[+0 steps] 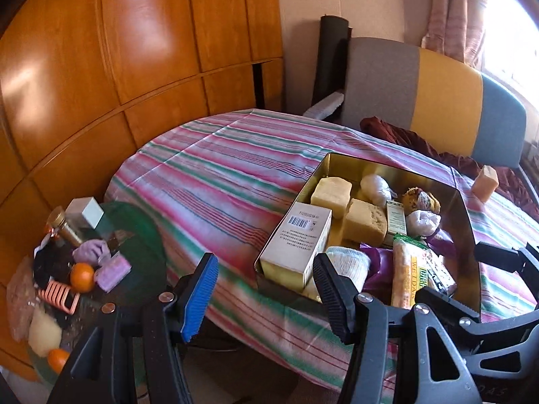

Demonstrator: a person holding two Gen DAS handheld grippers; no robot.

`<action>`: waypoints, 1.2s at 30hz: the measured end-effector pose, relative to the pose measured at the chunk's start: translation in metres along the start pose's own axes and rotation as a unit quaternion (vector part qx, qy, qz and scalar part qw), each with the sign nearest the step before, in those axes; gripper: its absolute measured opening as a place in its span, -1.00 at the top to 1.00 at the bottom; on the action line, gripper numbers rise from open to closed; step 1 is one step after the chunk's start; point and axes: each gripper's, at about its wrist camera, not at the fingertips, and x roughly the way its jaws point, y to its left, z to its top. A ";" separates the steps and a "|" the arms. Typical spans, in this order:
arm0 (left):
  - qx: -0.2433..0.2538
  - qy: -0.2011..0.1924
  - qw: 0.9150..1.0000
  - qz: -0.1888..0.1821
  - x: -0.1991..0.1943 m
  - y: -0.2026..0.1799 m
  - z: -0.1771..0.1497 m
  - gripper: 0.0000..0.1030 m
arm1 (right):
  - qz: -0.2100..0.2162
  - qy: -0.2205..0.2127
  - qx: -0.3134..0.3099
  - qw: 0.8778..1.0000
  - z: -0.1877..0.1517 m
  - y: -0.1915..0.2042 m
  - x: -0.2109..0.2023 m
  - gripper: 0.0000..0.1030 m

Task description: Organize objects

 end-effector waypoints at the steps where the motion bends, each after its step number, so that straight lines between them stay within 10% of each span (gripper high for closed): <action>1: -0.002 0.002 1.000 0.000 -0.002 0.001 0.001 -0.15 | -0.002 -0.004 -0.004 1.000 0.001 0.002 -0.003 -0.75; 36: -0.012 0.020 0.999 0.045 -0.026 0.002 0.011 -0.15 | 0.011 0.035 -0.050 0.998 0.014 0.024 -0.009 -0.81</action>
